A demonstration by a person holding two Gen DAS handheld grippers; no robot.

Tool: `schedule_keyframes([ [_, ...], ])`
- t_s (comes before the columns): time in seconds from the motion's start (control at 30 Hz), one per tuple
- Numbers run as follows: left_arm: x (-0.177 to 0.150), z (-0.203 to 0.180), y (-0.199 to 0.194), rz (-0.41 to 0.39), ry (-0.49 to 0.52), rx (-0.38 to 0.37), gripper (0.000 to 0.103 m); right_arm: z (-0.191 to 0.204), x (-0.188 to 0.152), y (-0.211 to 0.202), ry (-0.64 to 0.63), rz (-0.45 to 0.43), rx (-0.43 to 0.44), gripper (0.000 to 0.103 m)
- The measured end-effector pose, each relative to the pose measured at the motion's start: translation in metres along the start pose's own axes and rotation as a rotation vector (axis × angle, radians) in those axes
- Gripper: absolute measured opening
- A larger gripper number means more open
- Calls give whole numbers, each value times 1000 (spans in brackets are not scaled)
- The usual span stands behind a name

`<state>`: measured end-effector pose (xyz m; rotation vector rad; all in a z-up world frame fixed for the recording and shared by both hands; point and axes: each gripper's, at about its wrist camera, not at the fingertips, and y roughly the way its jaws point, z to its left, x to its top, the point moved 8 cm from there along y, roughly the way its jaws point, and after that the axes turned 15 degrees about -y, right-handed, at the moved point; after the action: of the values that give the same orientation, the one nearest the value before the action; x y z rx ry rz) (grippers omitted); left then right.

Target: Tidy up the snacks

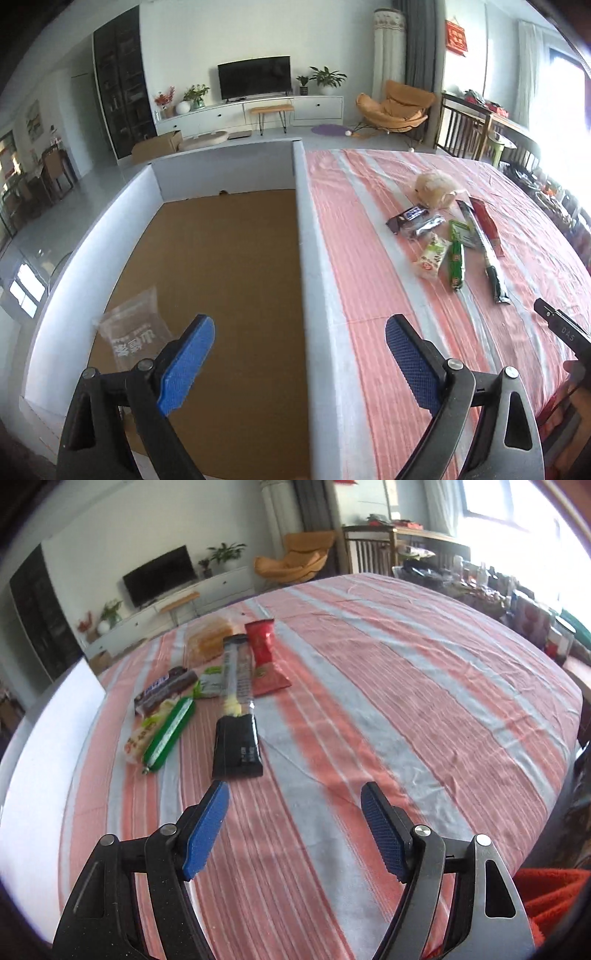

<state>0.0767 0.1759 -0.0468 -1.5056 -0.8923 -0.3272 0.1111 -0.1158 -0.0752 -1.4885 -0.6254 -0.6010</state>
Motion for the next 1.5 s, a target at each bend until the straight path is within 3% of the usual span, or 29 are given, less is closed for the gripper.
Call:
schedule_keyframes([
  [0.27,-8,-24,1,-1,16,0,93,-10,-7,-1,33,8,-26,77],
  [0.33,-3,-24,-4,-65,14,61,93,-16,-12,-5,61,8,-45,77],
  [0.4,6,-29,-24,-200,26,111,93,-26,-15,-4,99,19,-60,77],
  [0.47,13,-44,-50,-334,55,97,97,-36,-18,-4,147,27,-60,77],
  [0.53,12,-66,-66,-379,75,15,103,-44,-21,-4,186,32,-66,77],
  [0.6,6,-91,-69,-338,89,-82,103,-49,-23,-4,205,40,-71,77],
  [0.63,-1,-106,-63,-280,102,-135,103,-49,-23,-4,205,49,-68,77],
  [0.77,-35,-153,-7,74,106,-284,103,-57,-20,9,186,126,-66,77],
  [0.8,-46,-163,15,162,97,-306,103,-61,-17,15,156,151,-91,77],
  [0.87,-59,-173,56,248,91,-266,103,-72,-14,27,104,209,-130,77],
  [1.03,-70,-176,131,257,103,-124,102,-98,-14,35,150,200,-157,77],
  [1.1,-67,-177,142,198,140,-72,103,-99,-13,34,156,181,-171,79],
  [1.17,-59,-182,150,193,139,-100,103,-98,-12,35,147,175,-185,84],
  [1.3,-37,-183,172,173,93,-75,103,-95,-11,41,95,194,-234,89],
  [1.5,-33,-184,180,175,97,-79,103,-95,-11,42,84,192,-243,91],
])
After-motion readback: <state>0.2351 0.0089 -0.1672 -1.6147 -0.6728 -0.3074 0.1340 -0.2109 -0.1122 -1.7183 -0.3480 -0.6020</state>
